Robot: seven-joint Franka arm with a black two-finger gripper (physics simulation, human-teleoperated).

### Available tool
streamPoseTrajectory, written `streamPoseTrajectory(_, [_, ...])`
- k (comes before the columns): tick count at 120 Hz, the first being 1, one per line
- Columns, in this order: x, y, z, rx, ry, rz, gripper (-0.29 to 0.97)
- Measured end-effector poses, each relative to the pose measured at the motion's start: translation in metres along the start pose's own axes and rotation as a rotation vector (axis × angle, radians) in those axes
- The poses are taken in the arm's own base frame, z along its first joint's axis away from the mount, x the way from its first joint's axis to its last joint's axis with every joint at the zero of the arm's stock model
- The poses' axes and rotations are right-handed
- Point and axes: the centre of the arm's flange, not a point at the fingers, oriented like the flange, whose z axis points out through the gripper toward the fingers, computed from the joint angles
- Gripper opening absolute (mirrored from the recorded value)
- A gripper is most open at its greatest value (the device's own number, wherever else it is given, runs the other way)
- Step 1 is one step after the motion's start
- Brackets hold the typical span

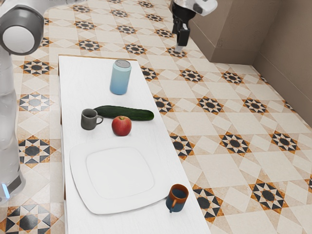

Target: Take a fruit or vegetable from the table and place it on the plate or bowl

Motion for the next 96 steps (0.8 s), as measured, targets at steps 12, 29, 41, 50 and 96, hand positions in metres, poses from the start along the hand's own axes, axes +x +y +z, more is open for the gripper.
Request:
streamPoseTrajectory(12, [0.001, 0.006, 0.005, 0.006, -0.028, -0.001, 0.68])
streamPoseTrajectory(29, [0.005, 0.038, 0.007, -0.055, -0.039, 0.005, 0.68])
streamPoseTrajectory(41, [0.007, 0.075, 0.015, -0.157, -0.076, -0.045, 0.68])
streamPoseTrajectory(50, [0.008, 0.098, 0.019, -0.191, -0.111, -0.125, 0.68])
streamPoseTrajectory(96, [0.015, 0.141, 0.061, -0.129, -0.252, -0.737, 0.68])
